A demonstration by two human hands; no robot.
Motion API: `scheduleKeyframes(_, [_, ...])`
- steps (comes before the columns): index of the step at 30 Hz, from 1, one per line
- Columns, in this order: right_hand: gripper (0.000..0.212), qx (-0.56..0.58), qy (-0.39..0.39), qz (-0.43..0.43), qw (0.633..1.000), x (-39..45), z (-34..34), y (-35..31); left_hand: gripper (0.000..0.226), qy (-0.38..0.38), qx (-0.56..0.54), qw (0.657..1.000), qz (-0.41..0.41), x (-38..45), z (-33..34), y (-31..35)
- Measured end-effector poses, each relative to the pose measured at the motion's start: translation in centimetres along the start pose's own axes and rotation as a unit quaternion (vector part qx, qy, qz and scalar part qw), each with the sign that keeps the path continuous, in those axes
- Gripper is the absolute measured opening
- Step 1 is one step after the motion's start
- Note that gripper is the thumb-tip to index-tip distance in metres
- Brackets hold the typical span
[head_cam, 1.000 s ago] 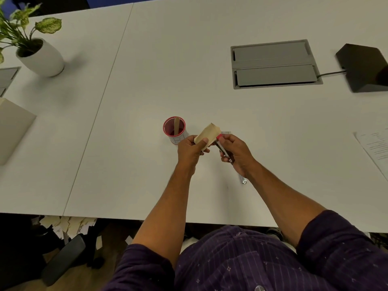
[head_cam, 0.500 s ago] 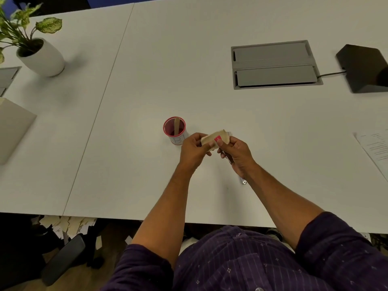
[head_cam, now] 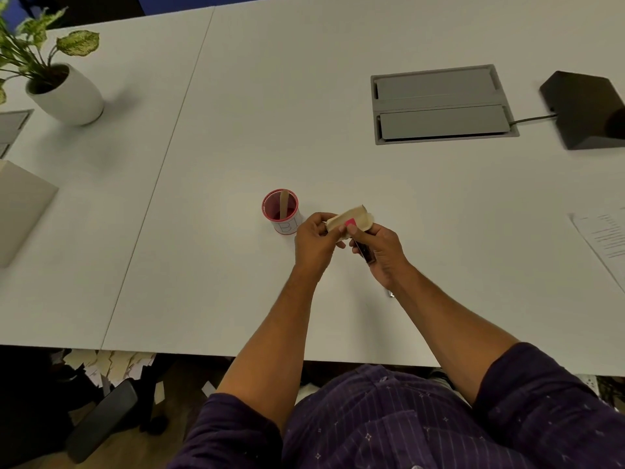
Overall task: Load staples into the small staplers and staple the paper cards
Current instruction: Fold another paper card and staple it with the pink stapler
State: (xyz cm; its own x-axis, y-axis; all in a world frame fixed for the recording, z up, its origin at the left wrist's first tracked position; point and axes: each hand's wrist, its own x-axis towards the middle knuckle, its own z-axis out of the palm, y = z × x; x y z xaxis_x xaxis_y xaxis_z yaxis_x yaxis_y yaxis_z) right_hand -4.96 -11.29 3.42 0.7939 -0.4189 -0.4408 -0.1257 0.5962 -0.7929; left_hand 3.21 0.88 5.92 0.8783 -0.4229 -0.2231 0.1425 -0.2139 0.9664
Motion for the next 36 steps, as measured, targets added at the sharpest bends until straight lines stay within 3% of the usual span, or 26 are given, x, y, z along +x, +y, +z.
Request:
scheduleKeyframes(9, [0.041,0.004,0.022,-0.002,1.0,0.0,0.2,-0.3,0.036,-0.014,0.039,0.999,-0.004,0.2,-0.2,-0.2])
scheduleKeyframes(18, [0.039,-0.002,0.045,0.002,0.999,0.0,0.3,-0.1,0.03,-0.008,0.036,0.999,-0.016,0.3,0.3,-0.4])
scheduleKeyframes(23, [0.028,-0.017,0.059,0.008,0.998,0.1,0.5,0.1,0.039,-0.018,-0.041,0.995,-0.089,0.1,1.1,-0.4])
scheduleKeyframes(28, [0.012,0.0,0.052,-0.001,0.999,-0.1,0.3,0.4,0.053,-0.03,-0.182,0.96,-0.209,0.5,1.5,0.4])
scheduleKeyframes(36, [0.019,0.003,0.052,-0.025,0.998,0.2,1.2,0.3,0.051,-0.004,-0.225,0.954,-0.198,0.6,1.6,0.7])
